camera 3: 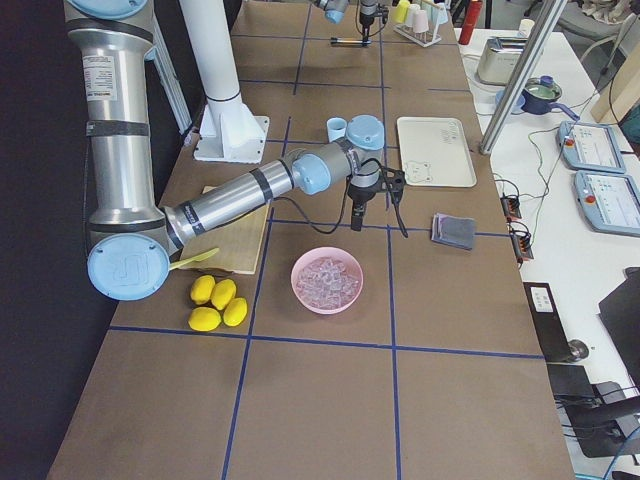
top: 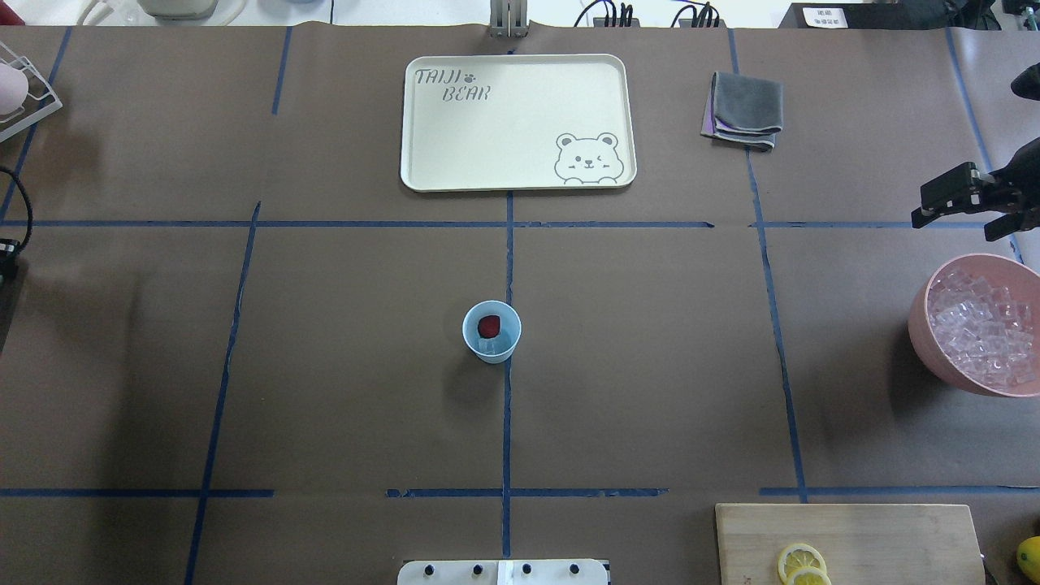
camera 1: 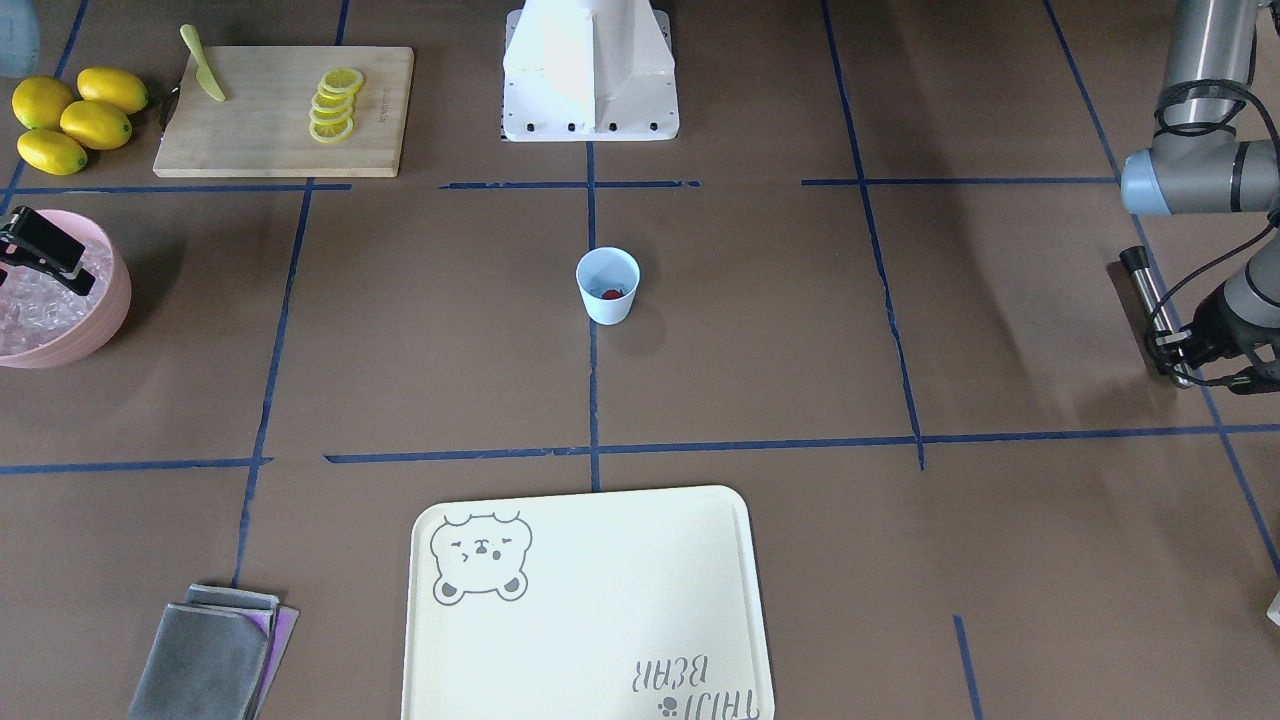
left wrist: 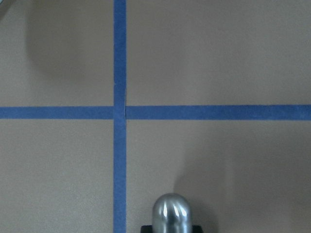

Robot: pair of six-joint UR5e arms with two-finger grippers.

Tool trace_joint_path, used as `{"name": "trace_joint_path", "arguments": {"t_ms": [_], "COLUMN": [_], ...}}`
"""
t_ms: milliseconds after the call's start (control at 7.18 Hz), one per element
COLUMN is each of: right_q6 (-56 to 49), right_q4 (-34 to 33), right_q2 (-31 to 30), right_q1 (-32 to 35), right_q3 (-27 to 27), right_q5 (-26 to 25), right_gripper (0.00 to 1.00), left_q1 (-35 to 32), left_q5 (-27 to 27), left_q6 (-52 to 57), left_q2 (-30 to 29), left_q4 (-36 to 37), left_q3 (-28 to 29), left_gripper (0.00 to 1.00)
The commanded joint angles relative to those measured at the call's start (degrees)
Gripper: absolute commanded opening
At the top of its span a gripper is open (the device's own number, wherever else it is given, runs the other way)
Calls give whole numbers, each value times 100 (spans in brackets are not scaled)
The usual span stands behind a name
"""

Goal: Mash ice and strawberries in cup
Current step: 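Lay the muddler on the table and open the left gripper while right arm retracts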

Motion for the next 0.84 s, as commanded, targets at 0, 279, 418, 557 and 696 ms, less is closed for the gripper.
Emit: {"name": "trace_joint_path", "arguments": {"t_ms": [0,279,418,557,696], "right_q6": [6,6,-2,6,-2], "right_q4": [0,0,0,0,0], "right_q2": [0,0,0,0,0], "right_q1": [0,0,0,0,0], "right_q3": [0,0,0,9,0], "right_q5": [0,0,0,0,0], "right_gripper": [100,100,100,100,100], "left_q1": [12,21,21,29,29], "left_q5": [0,0,0,0,-9], "left_q6": [24,24,24,24,24], "left_q2": [-7,-7,-7,-7,-7], "left_q4": [-30,-38,-30,-38,-30], "left_q3": [16,16,16,7,-28], "left_gripper": [11,57,61,72,74]}}
